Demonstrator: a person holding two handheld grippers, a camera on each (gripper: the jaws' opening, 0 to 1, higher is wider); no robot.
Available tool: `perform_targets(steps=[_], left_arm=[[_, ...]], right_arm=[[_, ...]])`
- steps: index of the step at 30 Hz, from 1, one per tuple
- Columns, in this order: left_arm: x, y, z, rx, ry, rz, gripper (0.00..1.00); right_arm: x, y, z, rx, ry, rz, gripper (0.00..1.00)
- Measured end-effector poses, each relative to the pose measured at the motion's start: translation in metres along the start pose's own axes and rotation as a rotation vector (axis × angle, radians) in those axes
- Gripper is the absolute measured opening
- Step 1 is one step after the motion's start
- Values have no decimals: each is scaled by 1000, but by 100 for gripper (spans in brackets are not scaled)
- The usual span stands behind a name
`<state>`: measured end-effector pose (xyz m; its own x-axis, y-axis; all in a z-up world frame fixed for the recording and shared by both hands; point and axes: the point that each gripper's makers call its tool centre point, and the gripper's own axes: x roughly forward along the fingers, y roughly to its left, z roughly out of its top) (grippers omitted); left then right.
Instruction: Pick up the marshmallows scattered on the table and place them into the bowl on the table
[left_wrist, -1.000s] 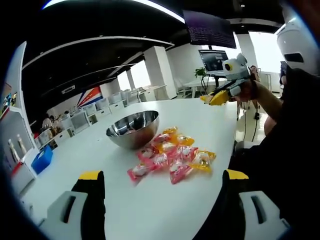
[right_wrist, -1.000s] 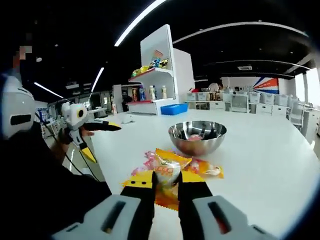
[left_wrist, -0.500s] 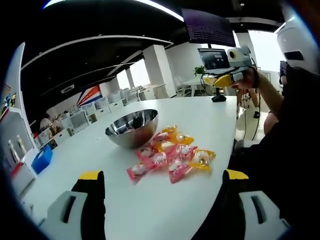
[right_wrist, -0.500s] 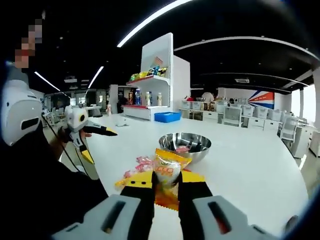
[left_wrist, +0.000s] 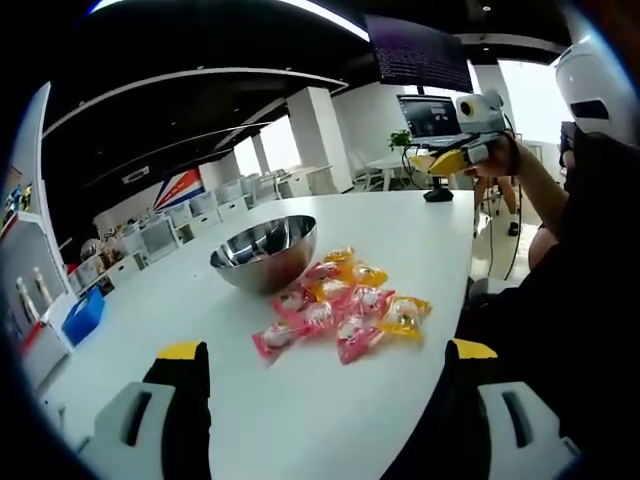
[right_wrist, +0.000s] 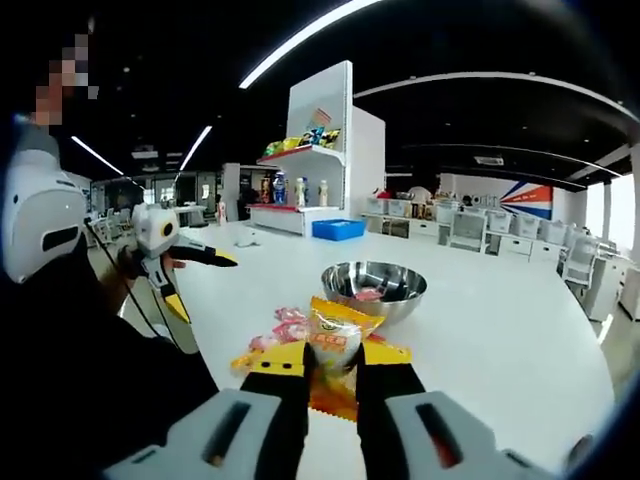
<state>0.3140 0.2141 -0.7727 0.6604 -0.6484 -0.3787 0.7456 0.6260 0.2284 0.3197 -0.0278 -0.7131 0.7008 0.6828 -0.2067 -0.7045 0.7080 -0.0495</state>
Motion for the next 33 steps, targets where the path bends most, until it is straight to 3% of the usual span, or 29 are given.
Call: perform_targets(steps=[11, 20, 26, 33], left_arm=[[0, -1, 1, 3, -3, -1, 96], [0, -2, 1, 9, 0, -3, 96], [0, 0, 1, 11, 0, -2, 96], [1, -1, 1, 16, 4, -5, 96]], right_arm=[[2, -1, 3, -18, -10, 0, 13], [5, -5, 24, -59, -33, -10, 13], [13, -10, 46, -105, -56, -9, 13], [36, -21, 85, -159, -106, -1, 13]])
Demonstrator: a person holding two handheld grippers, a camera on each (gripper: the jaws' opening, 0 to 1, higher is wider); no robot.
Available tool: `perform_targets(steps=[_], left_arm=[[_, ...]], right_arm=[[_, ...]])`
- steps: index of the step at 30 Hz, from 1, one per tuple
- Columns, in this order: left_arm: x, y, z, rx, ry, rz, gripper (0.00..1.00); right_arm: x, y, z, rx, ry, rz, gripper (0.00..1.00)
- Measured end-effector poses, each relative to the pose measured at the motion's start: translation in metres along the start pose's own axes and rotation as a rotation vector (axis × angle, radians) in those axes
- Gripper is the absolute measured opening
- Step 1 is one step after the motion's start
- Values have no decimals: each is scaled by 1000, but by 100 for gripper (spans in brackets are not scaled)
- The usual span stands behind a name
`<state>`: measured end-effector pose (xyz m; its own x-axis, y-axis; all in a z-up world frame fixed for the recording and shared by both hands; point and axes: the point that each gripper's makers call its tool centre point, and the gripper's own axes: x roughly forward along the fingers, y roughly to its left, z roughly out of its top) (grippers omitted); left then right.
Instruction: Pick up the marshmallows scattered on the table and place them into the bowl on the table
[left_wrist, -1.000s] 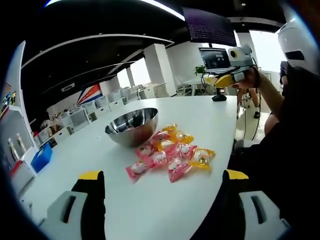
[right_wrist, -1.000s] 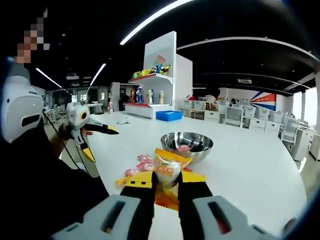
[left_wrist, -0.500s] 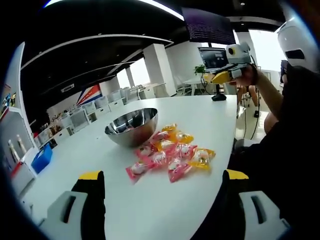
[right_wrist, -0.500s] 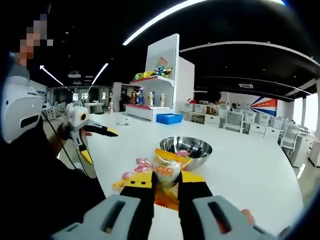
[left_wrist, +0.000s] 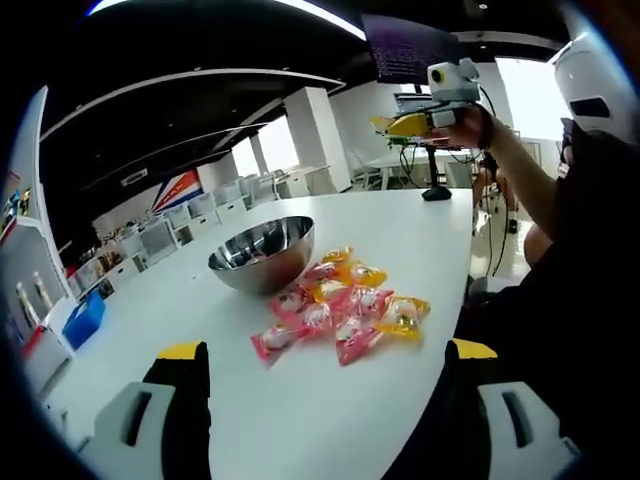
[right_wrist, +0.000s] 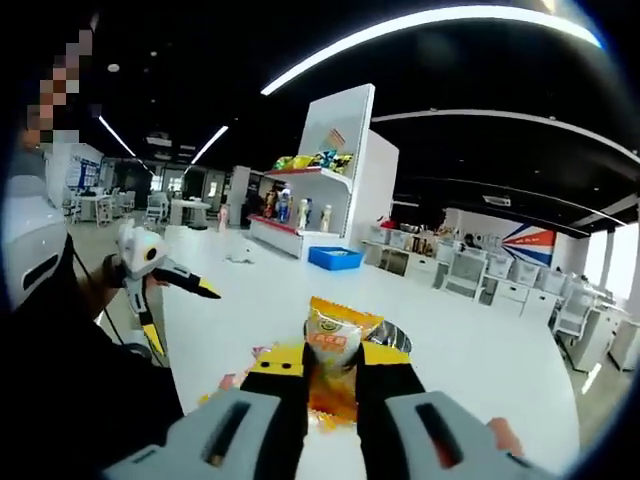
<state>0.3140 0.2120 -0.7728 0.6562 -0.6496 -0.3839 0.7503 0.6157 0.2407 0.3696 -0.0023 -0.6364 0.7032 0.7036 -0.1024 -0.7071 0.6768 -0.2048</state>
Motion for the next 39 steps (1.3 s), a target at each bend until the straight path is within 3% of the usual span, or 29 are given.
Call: perform_targets(steps=[3, 7, 9, 12, 17, 20, 25, 30, 39], left_arm=[[0, 1, -1, 0, 4, 4, 96], [0, 5, -3, -8, 8, 18, 96], [0, 5, -4, -9, 7, 16, 96], [1, 5, -6, -12, 12, 14, 96], [1, 6, -10, -16, 21, 13, 96], [0, 6, -10, -20, 15, 12, 96], [-1, 8, -12, -25, 17, 16, 96], [-1, 8, -16, -29, 21, 12, 96], [-1, 6, -17, -34, 21, 6, 96]], right_arm=[[15, -10, 16, 15, -47, -1, 14], [38, -31, 22, -14, -67, -60, 14], [60, -51, 13, -31, -54, -114, 14], [87, -65, -4, -17, -25, -128, 14], [137, -62, -31, 109, 7, -30, 14], [158, -63, -47, 112, 31, -16, 14], [171, -45, -87, 112, 171, 26, 14], [181, -49, -98, 86, 179, 20, 14], [188, -43, -109, 143, 184, 31, 15]])
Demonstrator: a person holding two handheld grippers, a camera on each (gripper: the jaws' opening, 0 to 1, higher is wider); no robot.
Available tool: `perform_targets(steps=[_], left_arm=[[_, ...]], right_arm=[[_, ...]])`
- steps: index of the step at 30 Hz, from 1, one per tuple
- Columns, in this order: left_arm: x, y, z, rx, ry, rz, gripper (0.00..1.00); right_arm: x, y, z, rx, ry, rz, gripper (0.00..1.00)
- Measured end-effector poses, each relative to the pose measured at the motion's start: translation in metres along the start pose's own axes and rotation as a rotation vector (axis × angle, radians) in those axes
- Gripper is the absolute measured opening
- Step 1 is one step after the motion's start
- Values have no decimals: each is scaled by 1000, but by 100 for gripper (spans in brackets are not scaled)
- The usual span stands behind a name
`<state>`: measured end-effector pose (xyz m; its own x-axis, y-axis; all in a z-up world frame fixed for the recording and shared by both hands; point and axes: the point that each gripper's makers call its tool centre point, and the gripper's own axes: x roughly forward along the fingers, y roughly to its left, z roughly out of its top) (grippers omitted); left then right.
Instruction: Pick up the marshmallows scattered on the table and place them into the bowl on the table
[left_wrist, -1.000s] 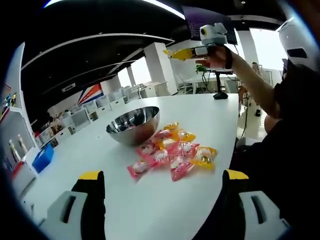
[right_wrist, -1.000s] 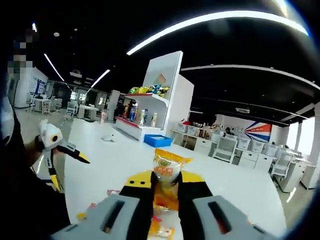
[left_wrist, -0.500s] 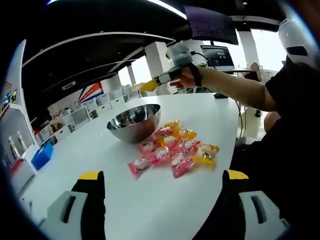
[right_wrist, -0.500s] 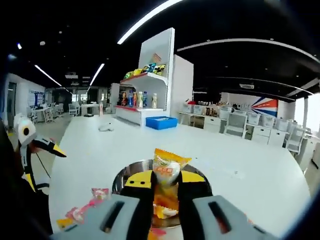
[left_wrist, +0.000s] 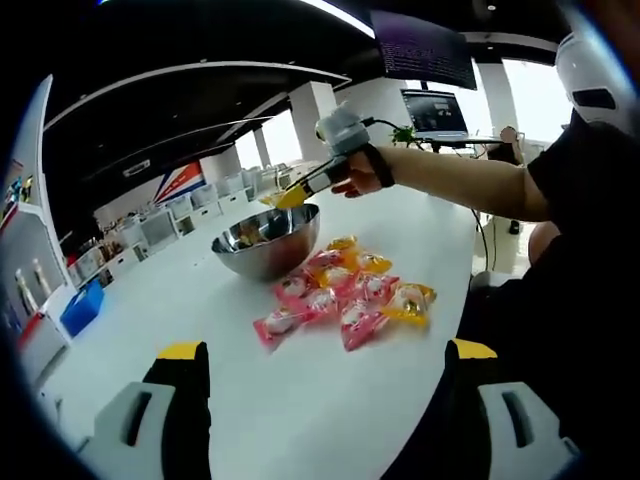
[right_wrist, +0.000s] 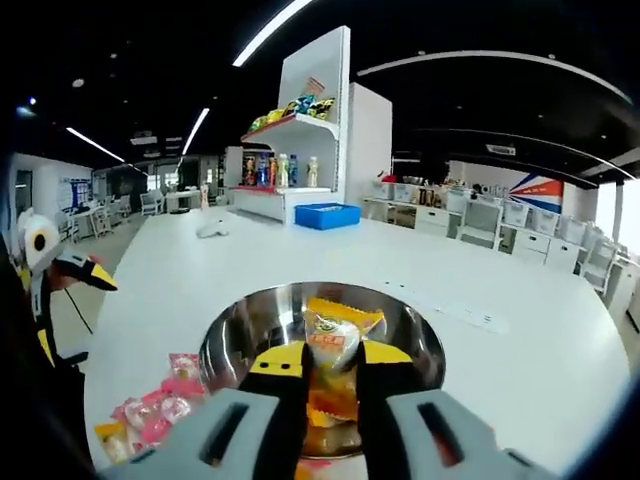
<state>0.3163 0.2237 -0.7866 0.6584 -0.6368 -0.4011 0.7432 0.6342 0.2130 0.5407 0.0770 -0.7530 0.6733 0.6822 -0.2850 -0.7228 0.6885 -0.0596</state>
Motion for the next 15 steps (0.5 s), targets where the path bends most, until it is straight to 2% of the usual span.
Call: perform_targets(steps=[15], left_arm=[[0, 1, 1, 0, -3, 1, 96]], right_arm=[[12, -7, -7, 29, 33, -14, 15]])
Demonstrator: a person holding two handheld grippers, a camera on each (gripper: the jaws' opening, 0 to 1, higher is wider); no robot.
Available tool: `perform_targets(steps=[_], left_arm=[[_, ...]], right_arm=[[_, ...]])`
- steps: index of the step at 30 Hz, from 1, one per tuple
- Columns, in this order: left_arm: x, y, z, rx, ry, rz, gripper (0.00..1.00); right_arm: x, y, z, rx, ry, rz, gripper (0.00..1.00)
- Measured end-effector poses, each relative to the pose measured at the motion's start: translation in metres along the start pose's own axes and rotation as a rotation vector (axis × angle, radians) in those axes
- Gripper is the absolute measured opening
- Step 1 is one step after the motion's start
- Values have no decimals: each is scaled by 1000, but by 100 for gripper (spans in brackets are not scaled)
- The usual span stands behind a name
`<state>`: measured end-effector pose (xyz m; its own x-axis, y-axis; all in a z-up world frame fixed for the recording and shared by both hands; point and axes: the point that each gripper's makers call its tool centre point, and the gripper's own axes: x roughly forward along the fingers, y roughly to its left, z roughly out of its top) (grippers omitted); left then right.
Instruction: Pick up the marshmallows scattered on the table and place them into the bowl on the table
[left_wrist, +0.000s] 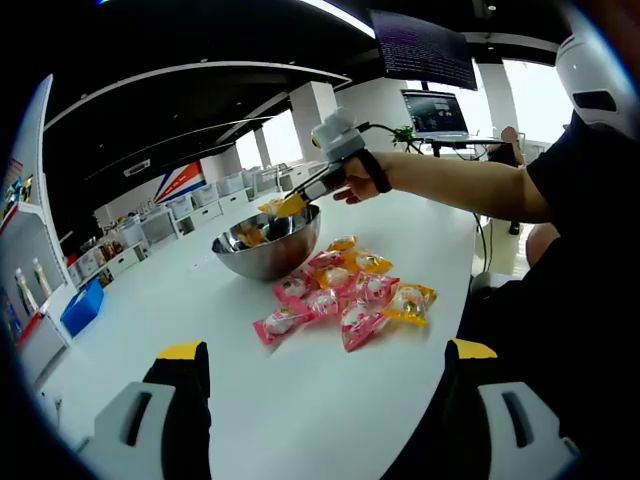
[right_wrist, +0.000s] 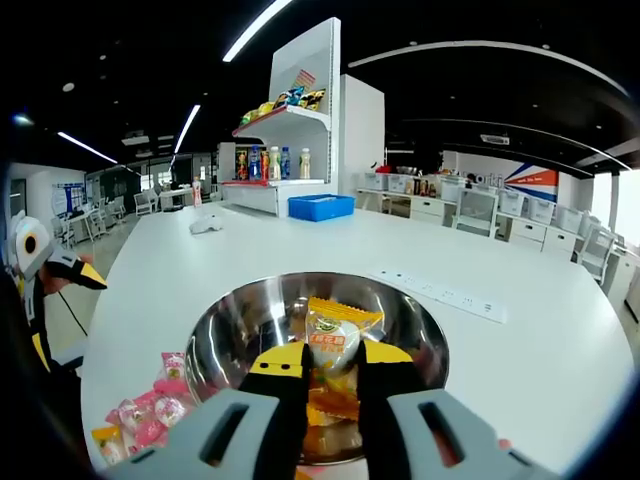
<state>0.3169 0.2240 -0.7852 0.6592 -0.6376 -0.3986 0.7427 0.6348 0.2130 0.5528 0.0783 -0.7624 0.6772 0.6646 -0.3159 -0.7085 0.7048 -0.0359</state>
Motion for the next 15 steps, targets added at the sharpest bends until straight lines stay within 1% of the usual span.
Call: perform_targets(steps=[7, 15], left_arm=[[1, -1, -1, 0, 5, -3, 96], [2, -2, -2, 1, 6, -5, 96]], right_arm=[[1, 1, -2, 1, 12, 9, 15], [3, 4, -1, -22, 18, 13, 16]])
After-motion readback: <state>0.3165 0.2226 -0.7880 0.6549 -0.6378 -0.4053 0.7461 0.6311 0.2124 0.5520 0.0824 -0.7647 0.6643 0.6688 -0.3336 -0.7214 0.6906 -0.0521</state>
